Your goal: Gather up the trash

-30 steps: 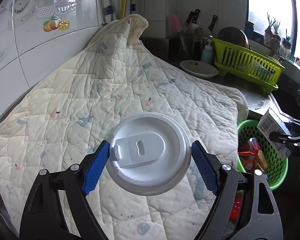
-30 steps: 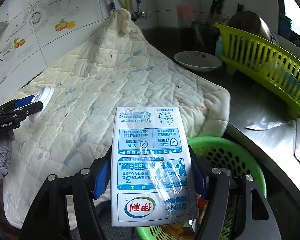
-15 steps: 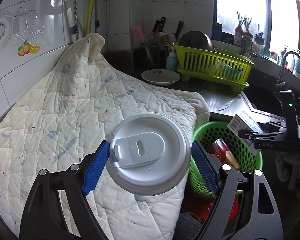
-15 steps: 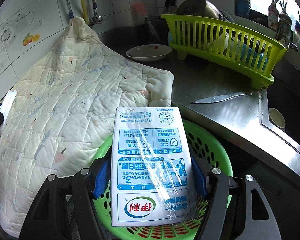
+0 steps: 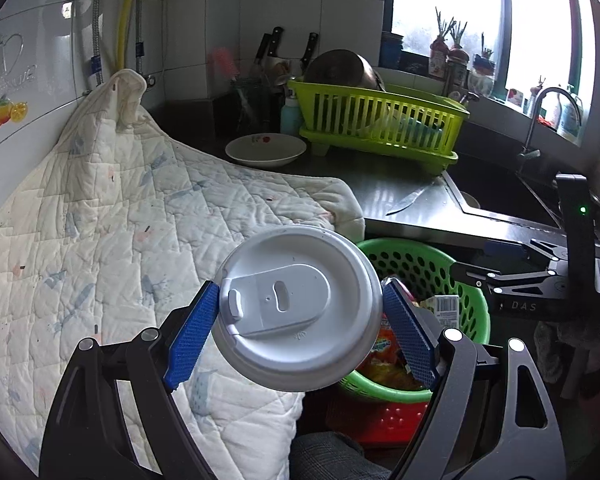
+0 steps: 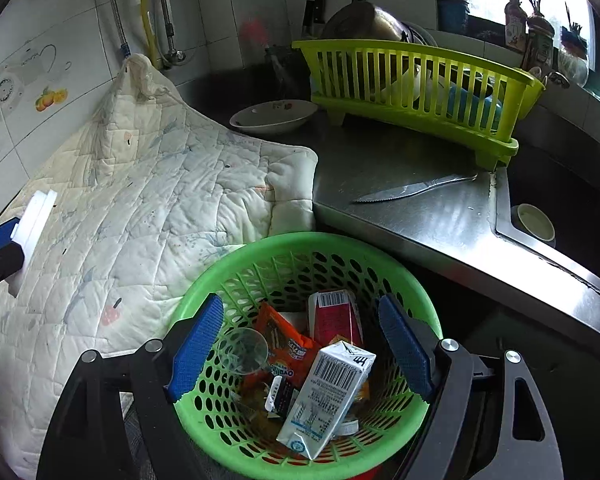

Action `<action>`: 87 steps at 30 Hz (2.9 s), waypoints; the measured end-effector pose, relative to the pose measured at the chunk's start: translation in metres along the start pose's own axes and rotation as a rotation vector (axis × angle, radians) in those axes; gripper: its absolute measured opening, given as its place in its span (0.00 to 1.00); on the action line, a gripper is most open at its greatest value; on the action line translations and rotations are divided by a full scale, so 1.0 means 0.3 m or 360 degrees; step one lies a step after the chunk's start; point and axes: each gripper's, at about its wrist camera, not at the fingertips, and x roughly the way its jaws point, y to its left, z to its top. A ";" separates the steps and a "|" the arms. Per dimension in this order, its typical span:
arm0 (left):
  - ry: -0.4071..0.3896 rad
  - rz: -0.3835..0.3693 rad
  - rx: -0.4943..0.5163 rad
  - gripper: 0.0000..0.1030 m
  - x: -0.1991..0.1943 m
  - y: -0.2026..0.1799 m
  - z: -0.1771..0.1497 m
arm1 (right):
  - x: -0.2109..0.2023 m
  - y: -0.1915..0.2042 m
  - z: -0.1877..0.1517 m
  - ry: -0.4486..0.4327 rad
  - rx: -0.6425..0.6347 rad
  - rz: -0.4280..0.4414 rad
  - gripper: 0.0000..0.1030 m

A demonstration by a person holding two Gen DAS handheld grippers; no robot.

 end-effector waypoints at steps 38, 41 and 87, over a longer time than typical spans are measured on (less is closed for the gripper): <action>0.0161 -0.0204 -0.0027 0.82 0.204 -0.180 0.011 | -0.214 -0.053 -0.182 -0.0063 0.0186 -0.0180 0.89; 0.0155 -0.0218 -0.0026 0.89 0.215 -0.183 -0.001 | -0.214 -0.054 -0.187 -0.0057 0.0201 -0.0173 0.89; -0.0128 0.0375 -0.0135 0.95 -0.218 0.157 -0.116 | -0.276 0.169 -0.104 -0.0158 0.0125 0.0042 0.90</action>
